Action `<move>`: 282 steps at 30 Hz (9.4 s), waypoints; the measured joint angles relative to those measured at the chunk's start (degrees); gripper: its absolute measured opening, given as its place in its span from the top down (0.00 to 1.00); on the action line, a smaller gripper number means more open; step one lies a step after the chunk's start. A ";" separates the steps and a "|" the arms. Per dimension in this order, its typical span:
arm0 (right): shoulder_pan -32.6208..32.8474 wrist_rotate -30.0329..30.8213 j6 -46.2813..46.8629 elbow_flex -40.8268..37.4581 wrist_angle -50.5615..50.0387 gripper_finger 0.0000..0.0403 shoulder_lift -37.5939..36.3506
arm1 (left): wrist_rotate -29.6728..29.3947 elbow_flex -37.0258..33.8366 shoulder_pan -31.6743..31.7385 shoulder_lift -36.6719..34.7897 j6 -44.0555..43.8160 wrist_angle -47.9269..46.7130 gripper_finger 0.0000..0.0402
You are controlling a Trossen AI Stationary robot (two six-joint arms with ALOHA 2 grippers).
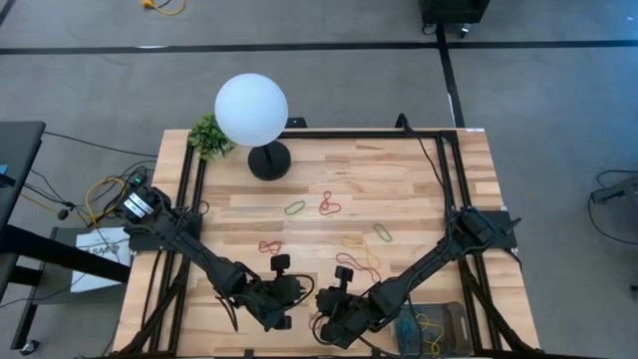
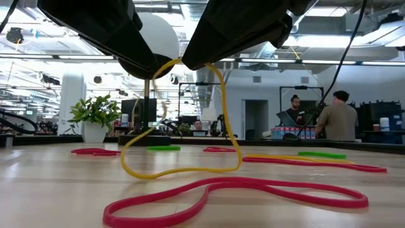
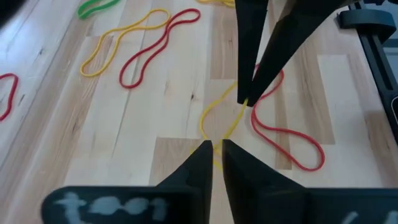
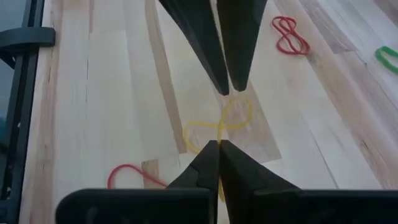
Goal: Pick and place items into bin
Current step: Put the yellow rubber band into the black bin
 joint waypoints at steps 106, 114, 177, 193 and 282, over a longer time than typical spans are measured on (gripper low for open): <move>37.42 -3.49 78.06 17.39 -63.03 1.00 -1.95 | -1.52 -0.07 0.50 0.07 -9.56 -7.89 0.83; 37.50 -16.78 87.71 9.94 -61.30 0.99 -1.97 | -1.52 -0.07 0.50 0.07 -9.50 -7.90 0.83; -8.00 -15.10 10.03 8.47 -61.35 0.87 -5.69 | -1.50 -0.07 0.59 0.07 -9.45 -9.48 0.83; -9.70 -1.38 8.59 -0.26 -48.00 0.88 -28.82 | -1.17 -0.37 0.55 0.07 -9.43 -10.73 0.83; -21.24 -16.24 7.02 -33.30 1.52 0.91 -13.44 | -1.50 -0.39 0.83 0.07 -7.27 -10.87 0.83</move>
